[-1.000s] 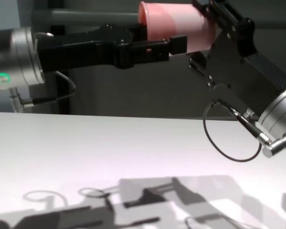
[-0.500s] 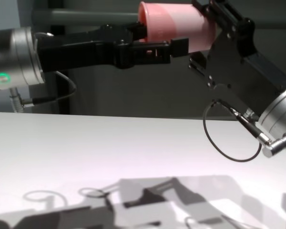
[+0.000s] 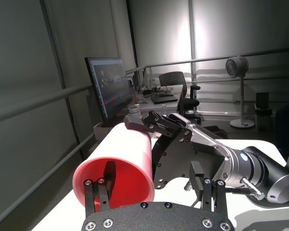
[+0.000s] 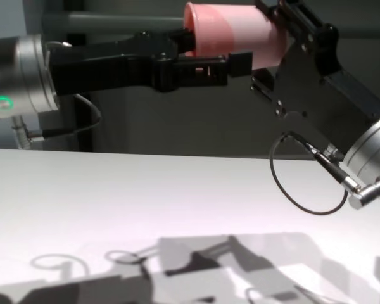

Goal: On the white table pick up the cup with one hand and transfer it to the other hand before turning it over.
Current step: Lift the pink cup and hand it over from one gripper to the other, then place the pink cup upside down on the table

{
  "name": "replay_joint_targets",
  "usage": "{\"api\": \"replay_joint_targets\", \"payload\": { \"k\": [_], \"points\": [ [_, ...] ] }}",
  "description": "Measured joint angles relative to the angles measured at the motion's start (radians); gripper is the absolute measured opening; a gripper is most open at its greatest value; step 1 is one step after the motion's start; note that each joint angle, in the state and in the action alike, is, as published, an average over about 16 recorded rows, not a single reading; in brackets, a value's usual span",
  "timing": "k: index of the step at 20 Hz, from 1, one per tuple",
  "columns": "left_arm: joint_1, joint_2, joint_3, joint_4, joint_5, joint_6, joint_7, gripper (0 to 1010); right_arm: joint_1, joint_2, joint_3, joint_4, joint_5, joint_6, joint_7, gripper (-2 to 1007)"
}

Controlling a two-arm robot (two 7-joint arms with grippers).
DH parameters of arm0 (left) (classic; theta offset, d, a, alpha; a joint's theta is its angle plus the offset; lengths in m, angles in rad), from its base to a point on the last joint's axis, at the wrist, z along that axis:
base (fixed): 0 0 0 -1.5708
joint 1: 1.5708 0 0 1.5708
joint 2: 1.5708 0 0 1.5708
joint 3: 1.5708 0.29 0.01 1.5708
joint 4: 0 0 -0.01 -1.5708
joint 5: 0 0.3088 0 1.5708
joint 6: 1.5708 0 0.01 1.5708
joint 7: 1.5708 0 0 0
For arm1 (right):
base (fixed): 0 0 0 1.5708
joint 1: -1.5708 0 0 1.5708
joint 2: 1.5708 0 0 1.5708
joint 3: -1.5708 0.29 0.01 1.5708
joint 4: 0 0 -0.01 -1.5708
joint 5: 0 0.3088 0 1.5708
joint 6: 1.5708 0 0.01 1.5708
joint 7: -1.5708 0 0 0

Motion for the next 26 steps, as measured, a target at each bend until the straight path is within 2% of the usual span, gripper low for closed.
{"api": "replay_joint_targets", "payload": {
  "k": [8,15,21,26],
  "points": [
    [0.031,0.033,-0.016,-0.038,0.000,0.005,0.020,1001,0.000,0.000,0.000,0.000,0.000,0.000,0.000,760],
    [0.085,0.076,-0.054,-0.087,-0.007,0.008,0.064,1001,0.000,0.000,0.000,0.000,0.000,0.000,0.000,760],
    [0.146,0.110,-0.106,-0.137,-0.012,0.005,0.134,1001,0.000,0.000,0.000,0.000,0.000,0.000,0.000,760],
    [0.208,0.128,-0.161,-0.179,-0.009,0.002,0.229,1001,0.000,0.000,0.000,0.000,0.000,0.000,0.000,760]
  ]
}}
